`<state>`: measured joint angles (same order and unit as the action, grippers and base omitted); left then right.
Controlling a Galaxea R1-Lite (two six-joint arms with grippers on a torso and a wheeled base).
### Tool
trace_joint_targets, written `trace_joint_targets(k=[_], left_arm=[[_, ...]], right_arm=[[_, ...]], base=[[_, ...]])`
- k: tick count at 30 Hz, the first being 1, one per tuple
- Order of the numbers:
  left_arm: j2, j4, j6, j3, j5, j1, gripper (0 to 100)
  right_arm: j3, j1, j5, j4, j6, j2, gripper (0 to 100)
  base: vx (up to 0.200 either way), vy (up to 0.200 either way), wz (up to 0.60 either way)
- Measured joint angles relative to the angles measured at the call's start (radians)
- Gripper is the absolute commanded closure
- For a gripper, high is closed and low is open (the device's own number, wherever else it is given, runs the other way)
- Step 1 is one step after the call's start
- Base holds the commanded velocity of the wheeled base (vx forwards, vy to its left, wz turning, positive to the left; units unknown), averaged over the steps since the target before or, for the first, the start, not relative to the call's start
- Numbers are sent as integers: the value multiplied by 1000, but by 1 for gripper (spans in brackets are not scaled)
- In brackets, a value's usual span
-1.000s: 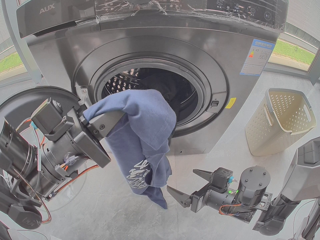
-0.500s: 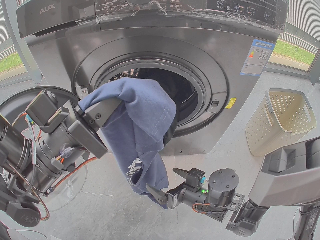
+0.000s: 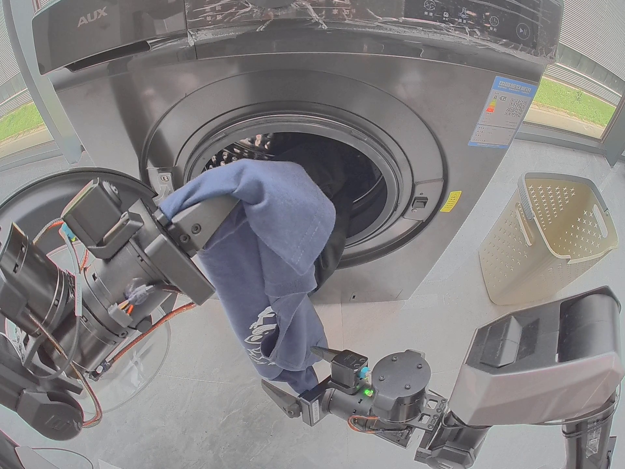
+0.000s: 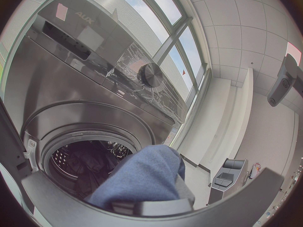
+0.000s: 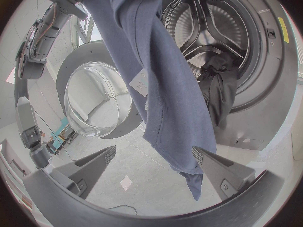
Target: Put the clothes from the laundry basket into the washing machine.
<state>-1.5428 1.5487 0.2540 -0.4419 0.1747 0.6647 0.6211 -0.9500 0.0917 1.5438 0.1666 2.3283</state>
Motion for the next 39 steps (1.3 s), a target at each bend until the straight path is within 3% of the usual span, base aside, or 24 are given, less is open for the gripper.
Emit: trace_joint_targets(k=[11,23,24,33,39], left_arm=[[-4,0,0,-1,0,-1,100],[-4,0,0,-1,1,0,100],[-4,0,0,-1,1,0,100],[-3,0,0,-1,2,0,100],[-4,0,0,2,2,-2,100]], right_arm=[[175,61,-40,-2,-52,122,0],[338,116,-36,-9,-57,227,0],[343,120,-35,-9,-56,230,100],[357,135,-31,-2,-51,234,100],[296,136,-30,-2,-46,187,100]], base=[[0,0,0],[0,0,0],[0,0,0],[0,0,0],[0,0,0]])
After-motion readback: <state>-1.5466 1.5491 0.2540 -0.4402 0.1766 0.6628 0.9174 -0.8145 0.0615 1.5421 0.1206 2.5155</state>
